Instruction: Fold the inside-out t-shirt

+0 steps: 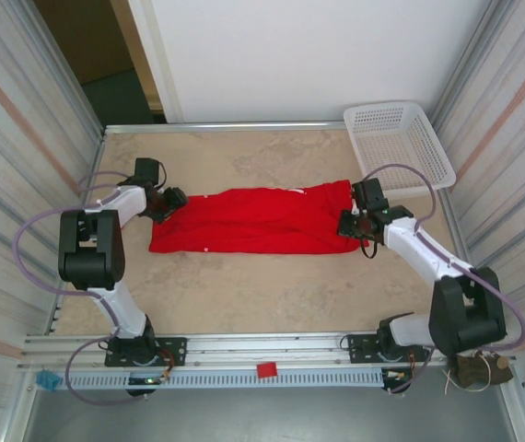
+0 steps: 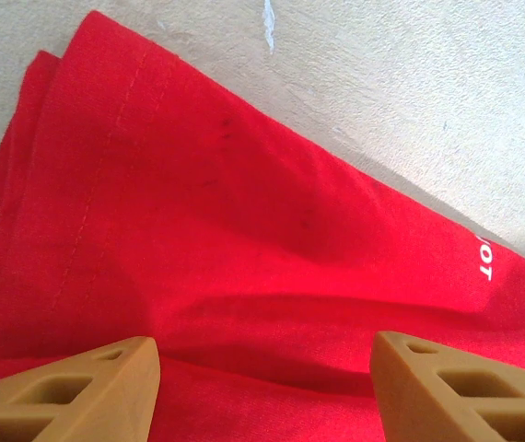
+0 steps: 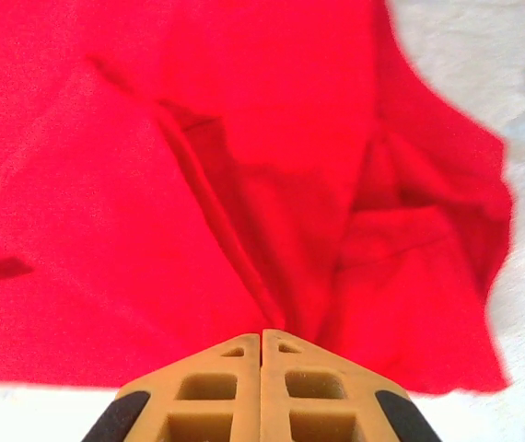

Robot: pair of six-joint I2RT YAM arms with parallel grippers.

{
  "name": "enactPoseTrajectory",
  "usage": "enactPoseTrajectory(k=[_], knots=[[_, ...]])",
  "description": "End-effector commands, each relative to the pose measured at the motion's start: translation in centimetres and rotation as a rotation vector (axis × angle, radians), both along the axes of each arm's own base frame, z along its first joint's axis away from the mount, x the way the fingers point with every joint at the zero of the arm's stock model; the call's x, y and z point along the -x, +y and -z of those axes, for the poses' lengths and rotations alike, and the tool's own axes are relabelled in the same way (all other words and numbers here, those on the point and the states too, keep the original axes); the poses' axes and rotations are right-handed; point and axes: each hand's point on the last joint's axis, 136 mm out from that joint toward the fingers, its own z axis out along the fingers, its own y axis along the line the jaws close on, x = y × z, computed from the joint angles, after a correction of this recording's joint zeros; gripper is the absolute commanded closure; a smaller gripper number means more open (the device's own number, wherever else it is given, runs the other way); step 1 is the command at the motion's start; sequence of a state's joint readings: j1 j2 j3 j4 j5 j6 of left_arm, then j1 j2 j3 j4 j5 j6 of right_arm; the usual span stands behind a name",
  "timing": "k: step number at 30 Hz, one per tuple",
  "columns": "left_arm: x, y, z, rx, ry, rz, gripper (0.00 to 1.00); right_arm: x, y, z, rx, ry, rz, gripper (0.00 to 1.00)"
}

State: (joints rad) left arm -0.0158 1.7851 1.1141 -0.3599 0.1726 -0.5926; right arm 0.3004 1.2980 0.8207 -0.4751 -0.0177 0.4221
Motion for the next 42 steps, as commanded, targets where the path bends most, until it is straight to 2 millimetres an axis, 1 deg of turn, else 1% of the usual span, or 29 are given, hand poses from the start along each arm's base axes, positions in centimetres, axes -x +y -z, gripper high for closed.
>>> enactPoseTrajectory(k=[1, 2, 3, 5, 6, 8, 11, 13, 15, 17, 19, 22, 24, 26, 29, 33, 36, 39, 42], knots=[[-0.4, -0.3, -0.4, 0.003, -0.019, -0.003, 0.38, 4.0, 0.9, 1.6, -0.012, 0.092, -0.034, 0.74], [-0.5, -0.3, -0.4, 0.004, -0.019, -0.002, 0.38, 4.5, 0.9, 1.7, -0.010, 0.099, -0.034, 0.60], [-0.5, -0.3, -0.4, 0.005, -0.018, -0.002, 0.38, 4.8, 0.7, 1.7, -0.008, 0.095, -0.030, 0.53], [-0.5, -0.4, -0.4, 0.006, -0.018, 0.001, 0.38, 4.3, 0.1, 0.9, 0.014, 0.050, -0.012, 0.46], [-0.4, -0.4, -0.4, 0.005, -0.017, 0.002, 0.38, 3.5, -0.2, 0.3, 0.016, 0.024, 0.001, 0.45], [-0.4, -0.4, -0.5, 0.001, -0.019, 0.000, 0.38, 1.7, 0.0, -0.7, -0.005, -0.001, 0.003, 0.44], [-0.3, -0.3, -0.8, -0.002, -0.021, -0.001, 0.38, -2.1, 1.0, -1.6, -0.002, -0.016, -0.022, 0.44], [-0.2, -0.3, -0.9, -0.001, -0.020, 0.000, 0.38, -4.6, 1.9, -1.2, 0.003, -0.006, -0.048, 0.44], [-0.1, -0.3, -1.0, -0.004, -0.018, 0.002, 0.38, -7.0, 2.6, -0.6, 0.024, 0.013, -0.063, 0.47], [-0.1, -0.3, -1.4, -0.006, -0.025, 0.008, 0.38, -8.6, 2.7, 0.2, 0.044, 0.032, -0.050, 0.49], [-0.1, -0.4, -2.1, -0.008, -0.037, 0.022, 0.38, -9.2, 2.4, 0.5, 0.049, 0.038, -0.027, 0.49], [-0.3, -0.5, -4.3, -0.026, -0.091, 0.058, 0.38, -8.7, 0.1, 0.3, 0.057, 0.037, 0.057, 0.46], [-0.1, -0.5, -5.6, -0.048, -0.119, 0.085, 0.38, -7.7, -2.1, 0.3, 0.041, 0.045, 0.126, 0.41], [0.1, -0.3, -6.0, -0.074, -0.120, 0.090, 0.37, -6.7, -3.9, 0.5, 0.022, 0.057, 0.174, 0.34], [-0.3, 0.5, -5.4, -0.106, -0.107, 0.075, 0.37, -5.1, -5.7, 1.5, -0.036, 0.086, 0.215, 0.27], [-1.7, 1.8, -4.2, -0.133, -0.071, 0.057, 0.37, -3.7, -6.3, 3.4, -0.119, 0.141, 0.239, 0.25], [-2.7, 2.6, -3.3, -0.173, -0.021, 0.065, 0.37, -3.2, -5.7, 4.6, -0.166, 0.180, 0.235, 0.23], [-2.7, 3.1, -1.8, -0.200, 0.036, 0.057, 0.38, -2.9, -5.0, 5.6, -0.211, 0.204, 0.240, 0.23], [-2.9, 3.1, -0.3, -0.196, 0.061, 0.053, 0.38, -2.8, -4.8, 6.6, -0.232, 0.222, 0.261, 0.24]])
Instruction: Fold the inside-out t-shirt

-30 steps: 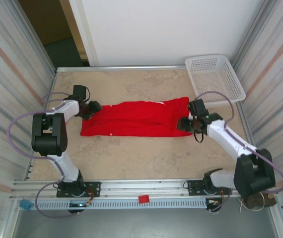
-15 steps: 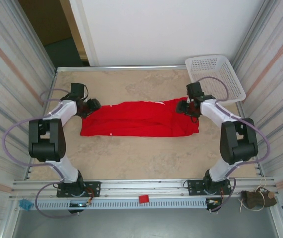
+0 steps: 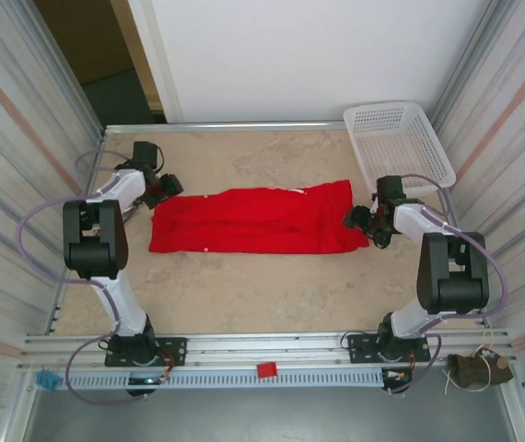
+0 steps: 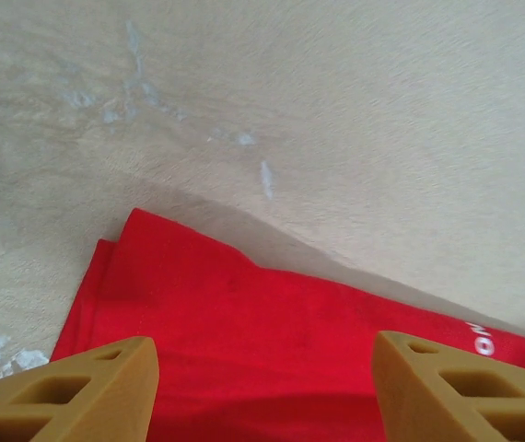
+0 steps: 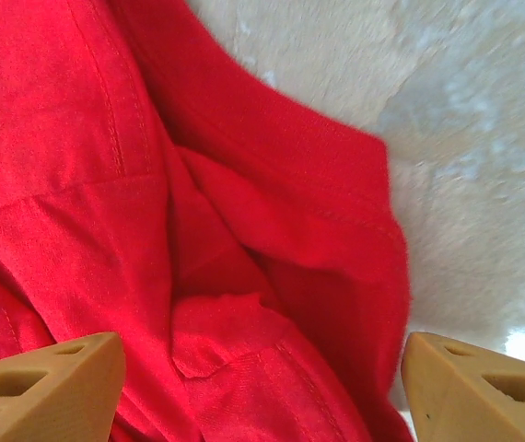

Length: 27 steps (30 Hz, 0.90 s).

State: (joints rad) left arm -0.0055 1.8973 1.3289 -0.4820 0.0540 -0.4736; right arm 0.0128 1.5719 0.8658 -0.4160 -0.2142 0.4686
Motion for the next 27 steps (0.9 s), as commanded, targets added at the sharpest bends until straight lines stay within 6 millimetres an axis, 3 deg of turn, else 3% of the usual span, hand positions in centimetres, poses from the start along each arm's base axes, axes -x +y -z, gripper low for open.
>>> enactPoseTrajectory(k=[1, 5, 10, 15, 20, 27], knots=[[0.5, 0.7, 1.4, -0.042, 0.070, 0.003, 0.38, 0.0, 0.8, 0.8, -0.064, 0.012, 0.028, 0.24], [-0.5, 1.1, 1.3, -0.064, 0.071, 0.032, 0.38, -0.9, 0.3, 0.0, -0.065, -0.026, 0.044, 0.22], [-1.3, 1.0, -2.8, -0.070, -0.019, 0.054, 0.37, -3.1, -0.6, -2.3, -0.057, -0.098, 0.054, 0.21], [0.5, -0.1, -5.2, -0.021, -0.071, 0.053, 0.37, -5.2, -0.8, -2.6, -0.036, -0.113, 0.053, 0.21], [3.2, -1.4, -4.2, 0.034, -0.053, 0.044, 0.37, -6.3, -0.8, -1.1, -0.020, -0.082, 0.044, 0.20], [5.1, -1.3, -1.1, 0.041, 0.024, 0.030, 0.37, -5.8, 1.5, 1.2, 0.008, -0.024, -0.036, 0.20]])
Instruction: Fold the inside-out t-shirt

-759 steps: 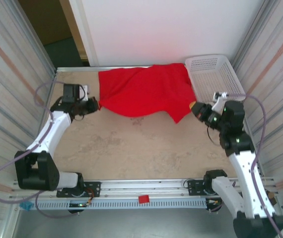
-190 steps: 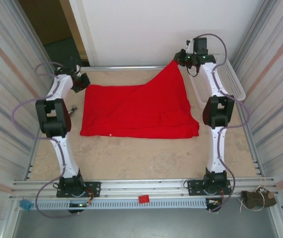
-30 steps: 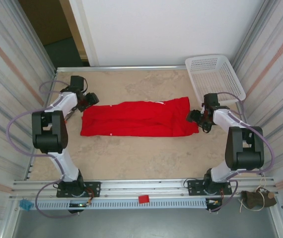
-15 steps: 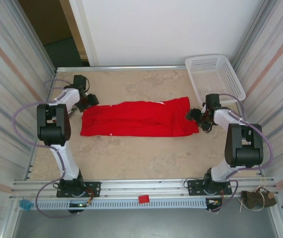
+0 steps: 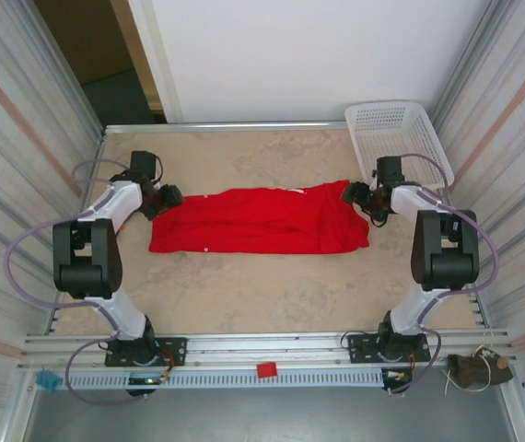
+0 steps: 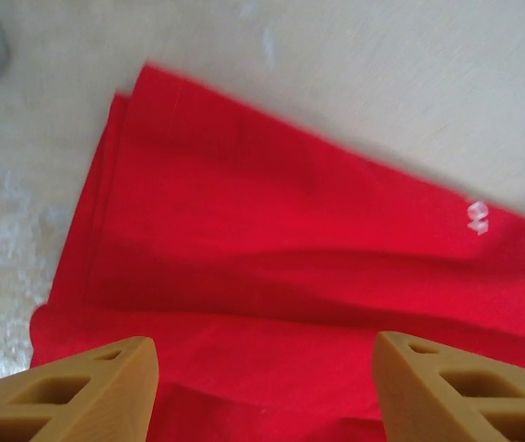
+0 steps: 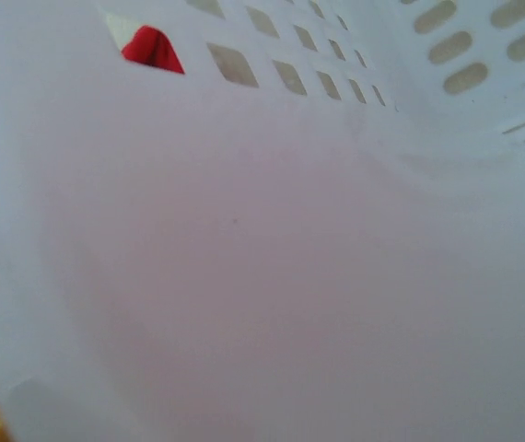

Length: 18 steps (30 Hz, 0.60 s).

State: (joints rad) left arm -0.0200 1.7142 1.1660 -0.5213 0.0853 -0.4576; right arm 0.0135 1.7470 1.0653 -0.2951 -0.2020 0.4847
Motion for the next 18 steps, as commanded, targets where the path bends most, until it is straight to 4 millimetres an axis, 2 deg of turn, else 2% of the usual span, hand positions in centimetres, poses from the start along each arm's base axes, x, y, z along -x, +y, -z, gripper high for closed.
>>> enactPoseTrajectory(k=[1, 4, 7, 11, 15, 18], knots=[[0.2, -0.3, 0.6, 0.019, 0.014, -0.012, 0.37, 2.4, 1.6, 2.8, 0.022, 0.119, -0.057, 0.20], [0.1, -0.4, 0.8, 0.025, 0.012, -0.008, 0.37, 2.6, 1.6, 1.9, 0.055, 0.078, -0.056, 0.20], [-0.2, -0.5, 0.7, 0.031, 0.007, -0.003, 0.37, 2.5, 0.7, 0.9, 0.112, 0.058, -0.043, 0.20], [-0.7, -0.8, 0.3, 0.041, -0.008, 0.001, 0.37, 1.7, -1.3, 0.0, 0.157, 0.043, -0.005, 0.19], [-0.8, -0.9, -0.3, 0.043, -0.023, 0.003, 0.37, 0.1, -4.1, -1.2, 0.148, 0.031, 0.062, 0.19], [-1.0, -1.1, -0.6, 0.047, -0.035, 0.002, 0.37, -1.2, -5.5, -2.1, 0.134, 0.013, 0.106, 0.19]])
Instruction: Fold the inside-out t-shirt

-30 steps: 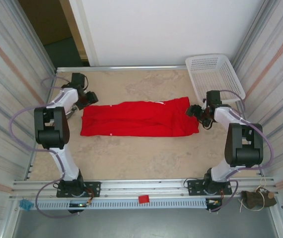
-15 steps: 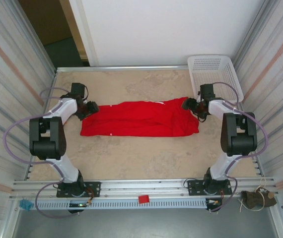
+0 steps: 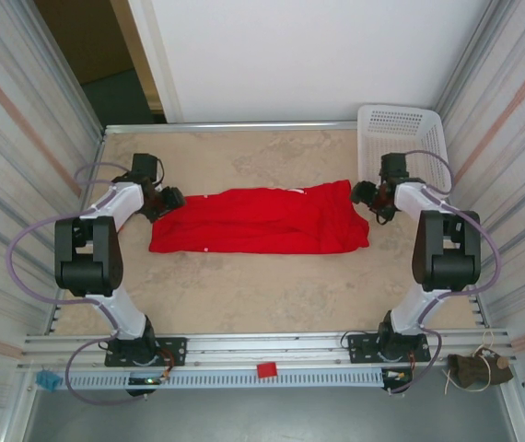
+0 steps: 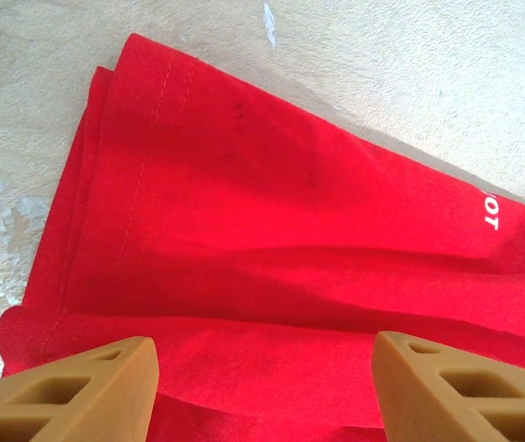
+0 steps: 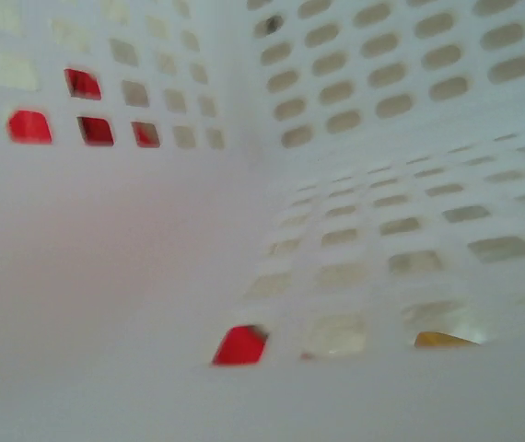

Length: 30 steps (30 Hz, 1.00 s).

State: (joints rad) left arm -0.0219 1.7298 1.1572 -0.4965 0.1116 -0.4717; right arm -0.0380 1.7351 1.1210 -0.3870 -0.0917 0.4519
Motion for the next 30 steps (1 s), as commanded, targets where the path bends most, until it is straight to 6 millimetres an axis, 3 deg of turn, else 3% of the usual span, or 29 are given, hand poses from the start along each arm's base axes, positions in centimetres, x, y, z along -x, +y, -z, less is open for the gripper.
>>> enactPoseTrajectory(k=[1, 5, 8, 11, 14, 18, 30], knots=[[-0.8, -0.6, -1.3, 0.018, -0.040, 0.003, 0.37, -1.4, -1.7, -1.4, 0.016, -0.012, 0.038, 0.19], [-0.7, -0.6, -1.9, 0.014, -0.053, 0.008, 0.37, -1.3, -0.4, -4.0, -0.002, -0.068, 0.007, 0.20], [-0.4, -0.4, -2.4, 0.001, -0.063, 0.003, 0.37, 0.0, 1.3, -5.5, 0.006, -0.104, -0.022, 0.20], [0.0, -0.1, -2.7, -0.013, -0.066, -0.002, 0.37, 1.6, 3.1, -5.6, 0.029, -0.109, -0.059, 0.20], [0.4, 0.4, -2.8, -0.034, -0.067, -0.020, 0.37, 2.8, 4.5, -4.3, 0.050, -0.082, -0.091, 0.19], [0.8, 0.5, -2.5, -0.040, -0.059, -0.023, 0.37, 3.6, 4.9, -1.5, 0.072, -0.019, -0.098, 0.17], [1.0, 0.5, -2.7, -0.030, -0.070, -0.025, 0.37, 2.2, 5.9, 2.8, 0.101, 0.082, -0.180, 0.15]])
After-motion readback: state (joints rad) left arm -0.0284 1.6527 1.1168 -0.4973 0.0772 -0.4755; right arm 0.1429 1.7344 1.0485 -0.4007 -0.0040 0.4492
